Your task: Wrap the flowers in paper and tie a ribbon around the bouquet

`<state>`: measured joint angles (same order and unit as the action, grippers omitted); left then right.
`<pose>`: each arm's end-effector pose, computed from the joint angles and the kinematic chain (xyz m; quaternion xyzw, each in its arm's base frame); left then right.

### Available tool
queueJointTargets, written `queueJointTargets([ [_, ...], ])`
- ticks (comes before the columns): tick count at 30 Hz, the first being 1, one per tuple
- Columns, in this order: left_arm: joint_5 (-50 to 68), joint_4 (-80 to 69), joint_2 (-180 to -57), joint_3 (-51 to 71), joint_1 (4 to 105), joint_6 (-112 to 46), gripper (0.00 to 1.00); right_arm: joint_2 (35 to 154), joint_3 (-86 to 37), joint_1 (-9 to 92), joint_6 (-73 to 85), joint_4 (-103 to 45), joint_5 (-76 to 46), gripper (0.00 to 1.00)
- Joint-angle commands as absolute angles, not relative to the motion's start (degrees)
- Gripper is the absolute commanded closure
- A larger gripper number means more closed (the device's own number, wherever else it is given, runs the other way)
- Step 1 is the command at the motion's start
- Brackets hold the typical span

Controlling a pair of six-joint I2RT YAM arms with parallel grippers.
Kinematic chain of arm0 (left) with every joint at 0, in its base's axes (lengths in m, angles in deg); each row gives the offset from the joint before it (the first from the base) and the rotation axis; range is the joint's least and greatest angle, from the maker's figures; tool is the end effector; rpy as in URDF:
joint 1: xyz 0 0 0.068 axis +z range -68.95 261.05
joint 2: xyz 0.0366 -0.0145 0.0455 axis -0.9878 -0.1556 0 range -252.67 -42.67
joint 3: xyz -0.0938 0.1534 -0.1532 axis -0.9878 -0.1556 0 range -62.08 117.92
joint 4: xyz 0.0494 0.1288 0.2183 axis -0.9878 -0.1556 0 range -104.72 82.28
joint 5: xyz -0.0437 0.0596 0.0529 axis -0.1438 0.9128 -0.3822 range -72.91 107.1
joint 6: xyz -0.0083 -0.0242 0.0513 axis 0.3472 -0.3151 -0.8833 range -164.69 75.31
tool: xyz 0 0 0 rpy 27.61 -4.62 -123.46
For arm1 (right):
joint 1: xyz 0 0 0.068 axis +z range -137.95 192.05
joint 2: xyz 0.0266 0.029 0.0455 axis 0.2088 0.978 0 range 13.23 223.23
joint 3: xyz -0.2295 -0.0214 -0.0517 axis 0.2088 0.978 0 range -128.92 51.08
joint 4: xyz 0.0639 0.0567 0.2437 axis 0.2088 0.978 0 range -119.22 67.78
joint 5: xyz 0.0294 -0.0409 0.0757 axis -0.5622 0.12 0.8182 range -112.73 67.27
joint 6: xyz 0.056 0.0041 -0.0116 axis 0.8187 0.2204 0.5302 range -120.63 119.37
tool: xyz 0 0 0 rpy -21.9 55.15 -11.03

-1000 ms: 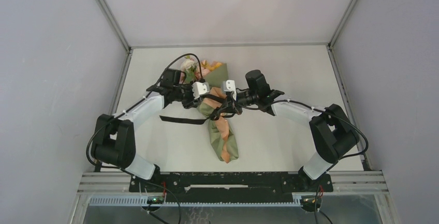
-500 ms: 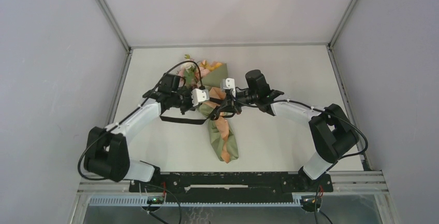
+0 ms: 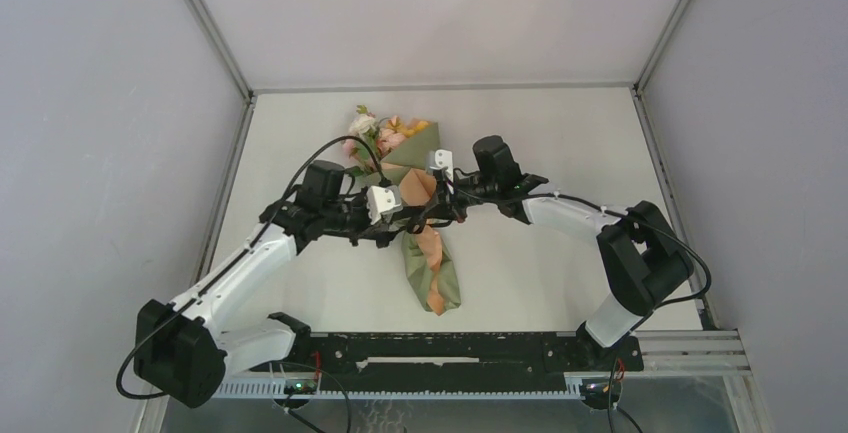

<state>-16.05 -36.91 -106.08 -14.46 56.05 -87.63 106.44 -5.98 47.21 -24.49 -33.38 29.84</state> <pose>0.2117 -0.1232 0.2313 0.5853 0.6734 -0.2031 0.4035 0.2650 0.2261 0.1928 -0.5731 0.5766 0.4283 0.3945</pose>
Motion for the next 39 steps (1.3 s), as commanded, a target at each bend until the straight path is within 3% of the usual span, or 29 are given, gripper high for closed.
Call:
queueJointTargets([
  [1, -19.9, -37.9, -107.1, -16.2, 55.9, -69.3, 1.00, 102.5, -6.7, 47.4, -22.6, -32.1, 30.4, 1.00],
  [5, -25.5, -43.3, -108.9, -16.5, 52.4, -63.5, 1.00, 102.7, -6.7, 47.3, -18.6, -35.0, 31.0, 1.00],
  [10, -23.7, -39.7, -108.7, -17.3, 43.9, -63.0, 1.00, 103.4, -6.7, 47.3, -8.5, -42.5, 29.7, 1.00],
  [15, -27.6, -24.8, -109.4, -19.0, 42.3, -56.7, 1.00, 105.0, -6.7, 47.5, -1.6, -47.1, 24.7, 1.00],
  [20, -29.7, 5.6, -110.5, -23.3, 42.2, -33.8, 1.00, 106.6, -6.7, 47.9, 3.6, -51.1, 21.5, 1.00],
  [26, -23.7, 15.1, -110.8, -24.6, 42.2, -23.1, 1.00, 108.8, -6.7, 47.5, 9.2, -55.3, 20.3, 1.00],
  [31, -20.6, 16.2, -113.0, -24.7, 42.1, -24.1, 1.00, 110.0, -6.7, 47.4, 10.3, -56.4, 20.9, 1.00],
  [39, -9.7, 17.8, -116.3, -29.4, 37.3, -48.4, 1.00, 110.2, -6.7, 46.1, 11.5, -55.2, 21.5, 1.00],
])
